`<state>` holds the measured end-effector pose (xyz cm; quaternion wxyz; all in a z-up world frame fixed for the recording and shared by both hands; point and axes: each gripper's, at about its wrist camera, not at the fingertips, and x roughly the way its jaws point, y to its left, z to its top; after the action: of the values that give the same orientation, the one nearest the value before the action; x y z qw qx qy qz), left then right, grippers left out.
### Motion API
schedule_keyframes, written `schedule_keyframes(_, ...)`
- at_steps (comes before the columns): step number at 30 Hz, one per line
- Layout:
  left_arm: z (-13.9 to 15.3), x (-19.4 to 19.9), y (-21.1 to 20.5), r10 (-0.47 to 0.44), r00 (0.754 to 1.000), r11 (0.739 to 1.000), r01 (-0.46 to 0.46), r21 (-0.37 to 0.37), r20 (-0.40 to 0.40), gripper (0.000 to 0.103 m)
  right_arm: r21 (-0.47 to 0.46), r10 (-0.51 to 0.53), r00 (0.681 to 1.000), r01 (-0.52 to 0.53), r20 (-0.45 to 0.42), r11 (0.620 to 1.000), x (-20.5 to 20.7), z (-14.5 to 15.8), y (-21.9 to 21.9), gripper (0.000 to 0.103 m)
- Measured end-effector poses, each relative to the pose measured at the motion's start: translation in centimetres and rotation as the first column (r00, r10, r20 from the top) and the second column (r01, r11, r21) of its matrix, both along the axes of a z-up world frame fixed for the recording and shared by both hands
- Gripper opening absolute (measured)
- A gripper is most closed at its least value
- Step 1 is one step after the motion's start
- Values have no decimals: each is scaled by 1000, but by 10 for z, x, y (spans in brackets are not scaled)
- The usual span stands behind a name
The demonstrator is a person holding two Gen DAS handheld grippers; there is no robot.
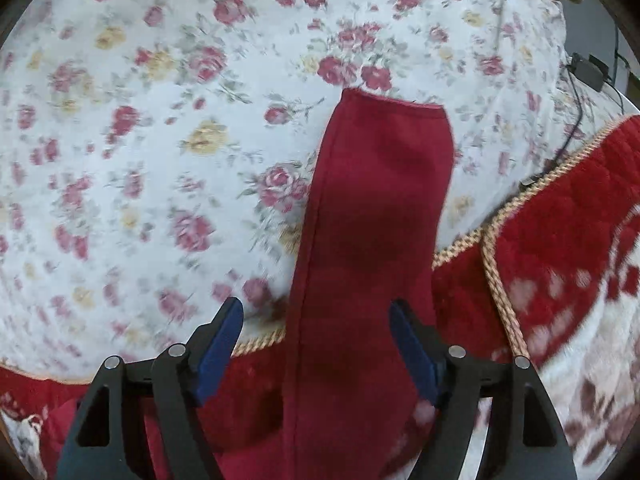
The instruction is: Fold small clothes
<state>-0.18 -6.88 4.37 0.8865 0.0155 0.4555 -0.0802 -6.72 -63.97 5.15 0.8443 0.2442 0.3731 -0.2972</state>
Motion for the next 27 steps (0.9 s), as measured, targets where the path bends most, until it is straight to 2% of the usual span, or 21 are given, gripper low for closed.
schedule_keyframes(2,-4,3,0,7,1000,1000,-7,10,-8,103,2,-5,1000,5,-1,1000,6,-6,-5,80)
schedule_keyframes(3,-5,4,1,10,1000,1000,-10,9,-13,103,2,-1,1000,1,1,1000,7,-8,-6,73)
schedule_keyframes(4,-6,5,1,11,1000,1000,-11,8,-21,103,4,11,1000,-11,4,1000,8,-10,-8,55)
schedule_keyframes(7,-8,5,-1,7,1000,1000,-7,18,-17,103,41,45,999,-46,26,998,8,-13,-13,18)
schedule_keyframes(9,-9,5,-3,5,1000,1000,-5,24,-17,103,55,60,997,-63,57,997,2,-7,-16,10)
schedule_keyframes(15,1,-1,-1,3,1000,1000,-3,6,8,103,56,142,976,-153,163,987,-43,36,3,10)
schedule_keyframes(19,11,-5,5,17,999,999,-17,-30,27,103,-1,273,938,-279,215,960,-74,78,39,10)
schedule_keyframes(22,15,-8,7,25,999,998,-23,-52,36,103,-53,396,891,-395,223,917,-84,104,84,10)
schedule_keyframes(25,19,-10,7,21,999,997,-18,-72,44,103,-95,532,821,-525,206,846,-82,112,145,10)
schedule_keyframes(26,20,-11,7,20,999,997,-16,-77,46,103,-109,588,785,-578,198,809,-82,111,172,10)
schedule_keyframes(27,21,-11,8,18,999,997,-15,-82,47,103,-125,621,763,-609,180,784,-80,106,194,10)
